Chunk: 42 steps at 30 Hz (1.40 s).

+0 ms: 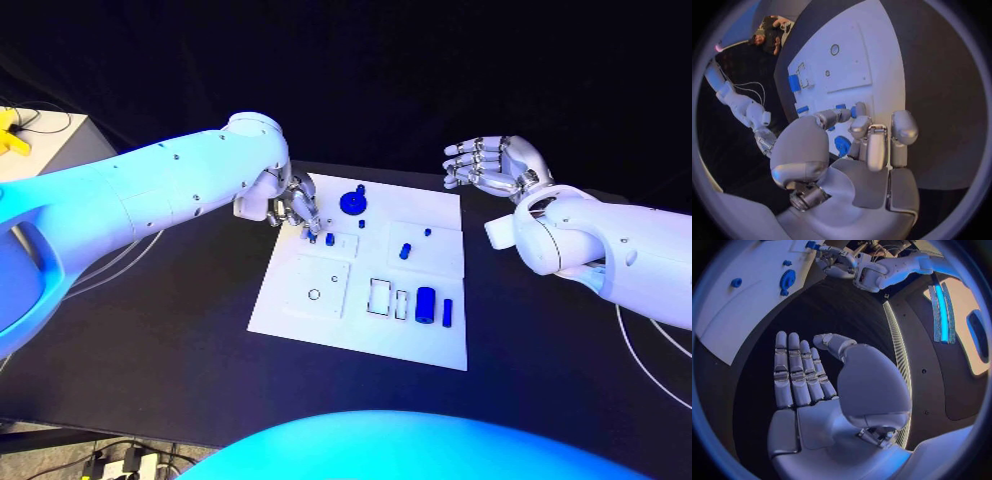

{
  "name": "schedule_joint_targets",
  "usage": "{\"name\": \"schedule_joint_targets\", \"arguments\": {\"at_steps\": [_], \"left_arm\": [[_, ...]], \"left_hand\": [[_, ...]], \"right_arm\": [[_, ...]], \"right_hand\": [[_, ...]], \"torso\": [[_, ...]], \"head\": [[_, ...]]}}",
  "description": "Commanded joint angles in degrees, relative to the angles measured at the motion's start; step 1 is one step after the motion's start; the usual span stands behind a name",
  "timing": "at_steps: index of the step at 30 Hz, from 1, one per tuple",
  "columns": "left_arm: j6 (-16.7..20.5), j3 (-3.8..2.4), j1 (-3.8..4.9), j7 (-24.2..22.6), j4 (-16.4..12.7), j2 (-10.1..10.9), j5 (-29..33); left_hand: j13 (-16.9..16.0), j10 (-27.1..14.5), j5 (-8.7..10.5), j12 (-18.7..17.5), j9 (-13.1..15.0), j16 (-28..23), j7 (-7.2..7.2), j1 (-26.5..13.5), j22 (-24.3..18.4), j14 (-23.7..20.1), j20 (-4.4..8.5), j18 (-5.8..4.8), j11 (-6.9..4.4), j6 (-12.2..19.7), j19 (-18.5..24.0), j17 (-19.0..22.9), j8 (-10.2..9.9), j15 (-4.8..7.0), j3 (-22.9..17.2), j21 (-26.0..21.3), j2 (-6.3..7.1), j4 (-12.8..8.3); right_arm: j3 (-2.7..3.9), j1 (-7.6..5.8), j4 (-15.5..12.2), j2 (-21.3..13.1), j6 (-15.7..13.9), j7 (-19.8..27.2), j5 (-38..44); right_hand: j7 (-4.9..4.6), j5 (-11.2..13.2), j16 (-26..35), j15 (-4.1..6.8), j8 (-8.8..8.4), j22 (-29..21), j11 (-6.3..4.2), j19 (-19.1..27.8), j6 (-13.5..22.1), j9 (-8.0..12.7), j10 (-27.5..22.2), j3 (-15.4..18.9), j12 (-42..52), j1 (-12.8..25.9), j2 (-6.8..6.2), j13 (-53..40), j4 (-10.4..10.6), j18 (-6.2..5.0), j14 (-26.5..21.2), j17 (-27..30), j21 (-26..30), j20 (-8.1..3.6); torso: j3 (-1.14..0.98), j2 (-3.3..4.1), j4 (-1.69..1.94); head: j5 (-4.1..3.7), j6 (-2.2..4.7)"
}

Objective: Assemble the parts on the task board

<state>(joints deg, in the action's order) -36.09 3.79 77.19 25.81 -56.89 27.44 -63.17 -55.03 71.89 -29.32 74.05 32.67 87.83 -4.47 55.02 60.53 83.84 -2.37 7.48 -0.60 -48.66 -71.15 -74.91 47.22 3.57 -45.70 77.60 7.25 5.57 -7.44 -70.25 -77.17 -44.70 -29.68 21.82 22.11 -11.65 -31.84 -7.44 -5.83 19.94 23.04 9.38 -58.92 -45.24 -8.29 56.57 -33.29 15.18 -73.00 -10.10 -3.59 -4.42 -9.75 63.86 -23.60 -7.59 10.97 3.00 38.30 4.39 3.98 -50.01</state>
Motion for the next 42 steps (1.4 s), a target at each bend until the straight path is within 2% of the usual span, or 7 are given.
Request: {"name": "schedule_joint_targets", "arguments": {"at_steps": [1,28,31,42], "left_arm": [[-1.0,0.0,0.06,-1.3,0.1,-0.2,-1.6],[-1.6,0.07,0.05,-1.7,0.0,-0.1,-2.1],[-1.6,0.08,0.05,-1.7,-0.1,-0.1,-2.1],[-2.0,0.09,0.05,-1.7,-0.2,-0.1,-2.1]], "left_hand": [[0.0,0.4,-0.18,0.2,0.0,0.2,0.65,0.0,-0.1,4.8,-0.06,-0.9,0.08,-0.9,-0.2,-10.3,-0.2,0.37,-14.7,0.1,-0.43,-15.2],[0.0,0.4,-0.25,0.2,0.1,0.2,0.65,0.0,-0.1,4.8,-0.06,-0.91,0.08,-0.9,-0.2,-10.2,-0.3,0.37,-14.6,0.1,-0.46,-15.1],[0.0,0.4,-0.25,0.2,0.1,0.2,0.65,0.0,-0.1,4.8,-0.06,-0.91,0.08,-0.9,-0.2,-10.2,-0.3,0.37,-14.6,0.1,-0.46,-15.1],[0.0,0.4,-0.35,0.2,0.1,0.2,0.64,0.0,-0.1,4.8,-0.06,-0.9,0.08,-1.0,-0.2,-10.2,-0.4,0.36,-14.4,0.1,-0.49,-15.1]], "right_arm": [[0.02,0.02,0.0,0.1,1.0,0.5,0.5],[0.02,0.02,0.1,0.2,1.0,0.5,0.5],[0.02,0.02,0.1,0.2,1.0,0.5,0.5],[0.02,0.02,0.1,0.2,1.1,0.5,0.5]], "right_hand": [[-1.87,-0.1,0.3,-0.41,-0.36,-0.1,0.32,0.4,-0.4,0.0,0.3,-0.1,-0.4,0.5,0.1,0.0,-0.1,0.02,-0.1,0.1,0.3,0.13],[-1.89,-0.1,0.5,-0.45,-0.59,-0.3,0.34,0.5,-0.5,0.1,0.3,-0.1,-0.6,0.5,0.2,0.0,-0.3,0.02,-0.2,0.3,0.4,0.16],[-1.89,-0.1,0.5,-0.45,-0.59,-0.3,0.34,0.5,-0.5,0.1,0.3,-0.1,-0.6,0.5,0.2,0.0,-0.3,0.02,-0.2,0.3,0.4,0.16],[-1.89,-0.1,0.5,-0.45,-0.59,-0.3,0.34,0.5,-0.5,0.1,0.3,-0.1,-0.6,0.5,0.2,0.0,-0.3,0.02,-0.2,0.3,0.4,0.16]], "torso": [[0.02,-0.03,-0.04],[-0.06,-0.01,-0.01],[-0.02,0.01,-0.02],[-0.01,-0.05,0.02]], "head": [[0.02,0.01],[0.13,0.01],[-0.07,0.01],[-0.03,0.01]]}}
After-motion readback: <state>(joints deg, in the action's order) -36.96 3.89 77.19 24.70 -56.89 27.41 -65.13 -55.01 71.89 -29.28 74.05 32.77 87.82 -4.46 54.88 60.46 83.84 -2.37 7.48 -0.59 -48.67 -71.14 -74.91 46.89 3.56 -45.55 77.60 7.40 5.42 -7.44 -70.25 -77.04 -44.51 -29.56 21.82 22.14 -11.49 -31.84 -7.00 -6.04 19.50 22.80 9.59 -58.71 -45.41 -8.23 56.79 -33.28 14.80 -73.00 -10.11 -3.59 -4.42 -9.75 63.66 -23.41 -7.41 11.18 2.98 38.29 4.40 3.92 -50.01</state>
